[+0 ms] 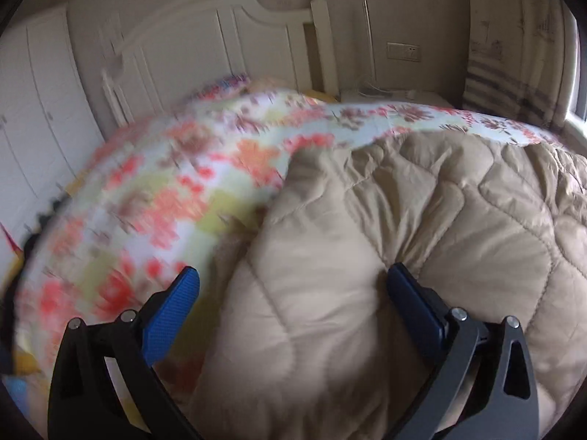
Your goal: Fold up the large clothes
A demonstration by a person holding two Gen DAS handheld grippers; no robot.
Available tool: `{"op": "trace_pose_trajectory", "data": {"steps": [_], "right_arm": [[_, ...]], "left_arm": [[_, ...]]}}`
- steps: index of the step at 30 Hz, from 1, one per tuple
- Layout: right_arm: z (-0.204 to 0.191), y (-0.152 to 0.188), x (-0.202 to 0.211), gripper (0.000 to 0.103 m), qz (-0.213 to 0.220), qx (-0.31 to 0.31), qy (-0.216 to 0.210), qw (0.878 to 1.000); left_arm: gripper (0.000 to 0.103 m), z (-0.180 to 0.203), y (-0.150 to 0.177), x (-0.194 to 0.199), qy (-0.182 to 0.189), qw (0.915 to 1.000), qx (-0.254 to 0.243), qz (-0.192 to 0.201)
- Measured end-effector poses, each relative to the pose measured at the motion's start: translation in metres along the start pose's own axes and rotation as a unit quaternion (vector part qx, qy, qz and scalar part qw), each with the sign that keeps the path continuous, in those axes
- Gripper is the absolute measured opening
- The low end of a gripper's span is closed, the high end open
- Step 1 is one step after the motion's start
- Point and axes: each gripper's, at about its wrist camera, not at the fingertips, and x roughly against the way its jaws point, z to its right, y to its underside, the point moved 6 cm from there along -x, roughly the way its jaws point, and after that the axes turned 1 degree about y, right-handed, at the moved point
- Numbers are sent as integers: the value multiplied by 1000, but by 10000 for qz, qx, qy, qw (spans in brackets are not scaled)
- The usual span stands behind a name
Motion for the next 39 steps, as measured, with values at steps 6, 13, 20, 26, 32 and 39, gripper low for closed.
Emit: {"op": "trace_pose_trajectory", "data": {"steps": [6, 13, 20, 26, 32, 39], "right_arm": [[-1, 1, -4, 99, 77, 60, -32, 9999], [-1, 4, -2, 99, 138, 32, -90, 9999], [0, 4, -1, 99, 132, 1, -95, 9999], [-17, -19, 46, 98, 552, -89, 192, 9982], [-85, -21, 47, 98, 580, 381, -438, 9966], [-100, 6, 2, 99, 210, 844, -310, 9957]], "left_arm": [[101, -5, -1, -8, 375, 9988, 258, -198], [101, -7, 4, -9, 532, 9975, 426, -195], [101, -8, 3, -9, 524, 9976, 422, -185], [101, -7, 4, -7, 457, 9980, 407, -149], [101, -6, 4, -6, 397, 9985, 374, -97], [101, -7, 5, -7, 449, 9981, 408, -105]]}}
